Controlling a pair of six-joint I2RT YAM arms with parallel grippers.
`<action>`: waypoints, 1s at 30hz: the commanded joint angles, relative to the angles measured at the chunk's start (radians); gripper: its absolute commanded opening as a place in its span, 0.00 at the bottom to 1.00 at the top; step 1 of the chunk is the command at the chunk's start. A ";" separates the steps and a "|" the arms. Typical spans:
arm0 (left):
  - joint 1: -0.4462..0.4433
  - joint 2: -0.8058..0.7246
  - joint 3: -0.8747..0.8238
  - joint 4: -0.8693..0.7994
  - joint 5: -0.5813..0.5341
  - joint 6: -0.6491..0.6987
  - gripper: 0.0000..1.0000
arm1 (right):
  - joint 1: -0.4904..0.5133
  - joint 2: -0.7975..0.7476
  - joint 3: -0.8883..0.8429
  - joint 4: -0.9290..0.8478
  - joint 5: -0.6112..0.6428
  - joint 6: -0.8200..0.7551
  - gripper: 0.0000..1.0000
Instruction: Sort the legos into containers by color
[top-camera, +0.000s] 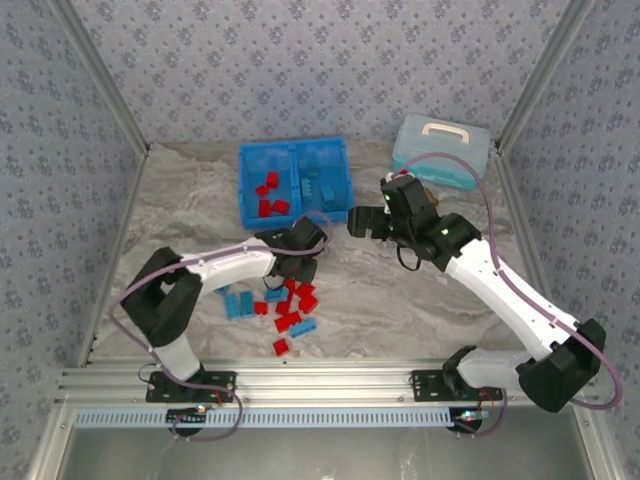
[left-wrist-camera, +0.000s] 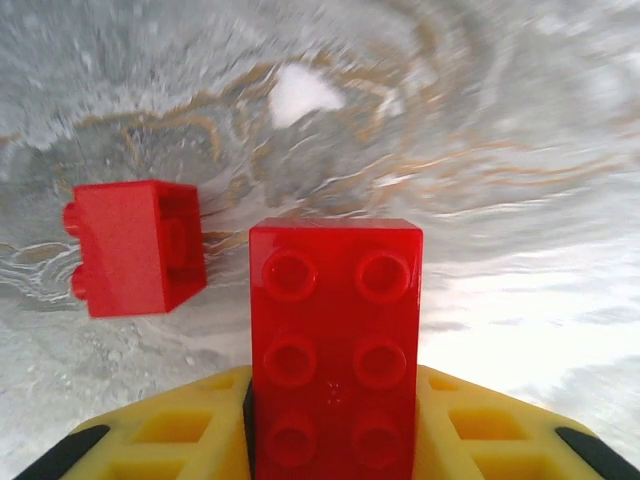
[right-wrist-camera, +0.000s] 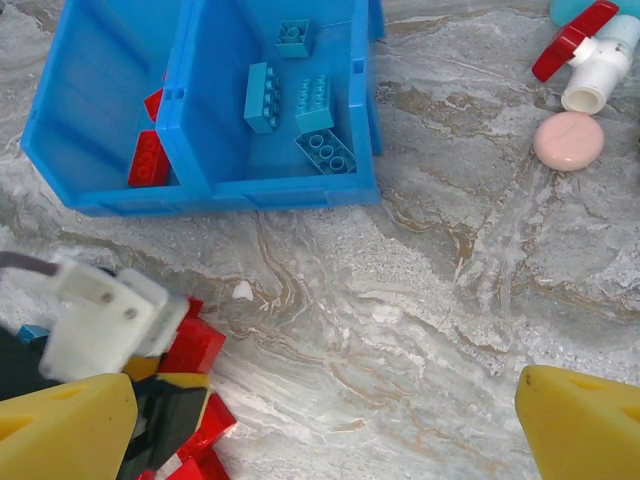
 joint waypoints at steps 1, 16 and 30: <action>-0.007 -0.104 0.087 -0.034 -0.029 0.015 0.37 | -0.007 -0.033 -0.008 -0.025 0.024 0.023 1.00; 0.202 0.120 0.548 -0.093 -0.220 0.056 0.37 | -0.020 -0.146 -0.070 -0.056 0.054 0.058 1.00; 0.437 0.613 1.125 -0.336 -0.033 0.015 0.41 | -0.031 -0.217 -0.097 -0.078 0.059 0.080 1.00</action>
